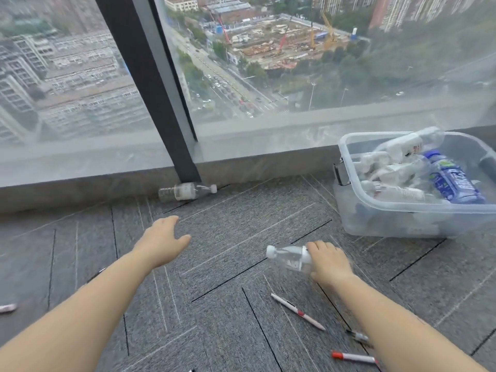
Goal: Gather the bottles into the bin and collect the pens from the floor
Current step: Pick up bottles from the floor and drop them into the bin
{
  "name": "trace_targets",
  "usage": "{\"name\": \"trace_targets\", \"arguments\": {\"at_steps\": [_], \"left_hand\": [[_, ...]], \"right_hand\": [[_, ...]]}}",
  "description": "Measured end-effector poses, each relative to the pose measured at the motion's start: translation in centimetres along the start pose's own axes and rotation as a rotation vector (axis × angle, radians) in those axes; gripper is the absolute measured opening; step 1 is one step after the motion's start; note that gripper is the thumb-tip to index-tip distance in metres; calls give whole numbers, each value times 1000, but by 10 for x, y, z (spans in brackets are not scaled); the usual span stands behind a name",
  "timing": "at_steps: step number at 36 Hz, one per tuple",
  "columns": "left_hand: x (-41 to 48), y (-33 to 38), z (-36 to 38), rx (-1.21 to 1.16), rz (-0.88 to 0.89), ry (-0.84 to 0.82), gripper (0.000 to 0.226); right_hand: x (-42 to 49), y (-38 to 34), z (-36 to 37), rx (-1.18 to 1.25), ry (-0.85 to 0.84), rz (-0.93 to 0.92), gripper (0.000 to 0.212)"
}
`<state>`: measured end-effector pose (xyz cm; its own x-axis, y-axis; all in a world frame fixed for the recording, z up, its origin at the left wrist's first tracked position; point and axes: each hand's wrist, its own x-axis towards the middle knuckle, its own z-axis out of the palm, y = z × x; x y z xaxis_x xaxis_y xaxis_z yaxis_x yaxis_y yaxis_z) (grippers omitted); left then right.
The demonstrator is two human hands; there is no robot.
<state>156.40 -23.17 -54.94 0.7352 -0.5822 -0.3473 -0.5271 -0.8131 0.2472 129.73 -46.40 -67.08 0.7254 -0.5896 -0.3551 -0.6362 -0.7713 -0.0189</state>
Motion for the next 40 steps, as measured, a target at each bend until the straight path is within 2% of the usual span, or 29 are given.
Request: {"name": "trace_targets", "arguments": {"at_steps": [5, 10, 16, 20, 24, 31, 35, 40], "left_hand": [[4, 38, -35, 3, 10, -1, 66], [6, 69, -87, 105, 36, 27, 61], [31, 60, -111, 167, 6, 102, 59], [71, 31, -85, 227, -33, 72, 57], [119, 4, -44, 266, -39, 37, 56], [194, -21, 1, 313, 38, 24, 50], [237, -30, 19, 305, 66, 36, 58], [281, -40, 39, 332, 69, 10, 67]], "right_hand": [[0, 5, -62, 126, 54, 29, 60], [1, 6, -133, 204, 56, 30, 63], [26, -7, -183, 285, 88, 33, 62], [57, -24, -173, 314, 116, 27, 58], [87, -33, -144, 332, 144, 18, 63], [115, -26, -114, 416, 147, 91, 58], [128, -26, -108, 472, 141, 128, 47], [141, -29, -104, 515, 119, 152, 47]]}}
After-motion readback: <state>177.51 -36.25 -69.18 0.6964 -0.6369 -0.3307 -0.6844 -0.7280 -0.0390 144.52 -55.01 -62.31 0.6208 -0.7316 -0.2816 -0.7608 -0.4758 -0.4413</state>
